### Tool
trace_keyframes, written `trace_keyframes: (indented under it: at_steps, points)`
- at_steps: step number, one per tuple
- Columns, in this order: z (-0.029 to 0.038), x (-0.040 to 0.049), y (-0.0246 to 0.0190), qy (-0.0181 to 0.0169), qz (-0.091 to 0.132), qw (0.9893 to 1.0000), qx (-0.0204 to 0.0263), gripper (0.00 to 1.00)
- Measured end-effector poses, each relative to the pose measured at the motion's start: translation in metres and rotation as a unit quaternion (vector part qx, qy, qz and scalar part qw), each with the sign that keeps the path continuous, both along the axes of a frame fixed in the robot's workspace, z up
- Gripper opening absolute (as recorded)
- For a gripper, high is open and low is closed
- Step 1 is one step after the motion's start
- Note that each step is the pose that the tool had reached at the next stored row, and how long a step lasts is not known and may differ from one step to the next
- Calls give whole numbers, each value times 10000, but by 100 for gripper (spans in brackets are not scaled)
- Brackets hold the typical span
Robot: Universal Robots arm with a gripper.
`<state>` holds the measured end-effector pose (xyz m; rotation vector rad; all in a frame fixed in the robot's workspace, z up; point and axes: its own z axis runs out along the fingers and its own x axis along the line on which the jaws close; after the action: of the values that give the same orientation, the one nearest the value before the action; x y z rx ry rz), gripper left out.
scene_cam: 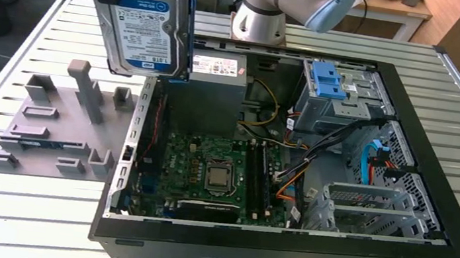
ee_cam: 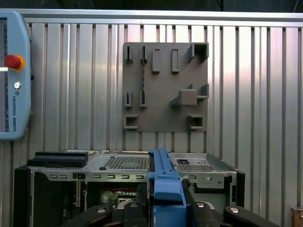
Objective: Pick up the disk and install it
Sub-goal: 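Pick up the disk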
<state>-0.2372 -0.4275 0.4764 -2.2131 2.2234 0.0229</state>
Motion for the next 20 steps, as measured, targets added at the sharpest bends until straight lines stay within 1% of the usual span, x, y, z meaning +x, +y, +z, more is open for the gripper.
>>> trace_keyframes:
  at_steps: [7,20]
  points:
    - [0,11,0,0,1,10000,0,36]
    - [0,154,0,0,0,10000,-1,36]
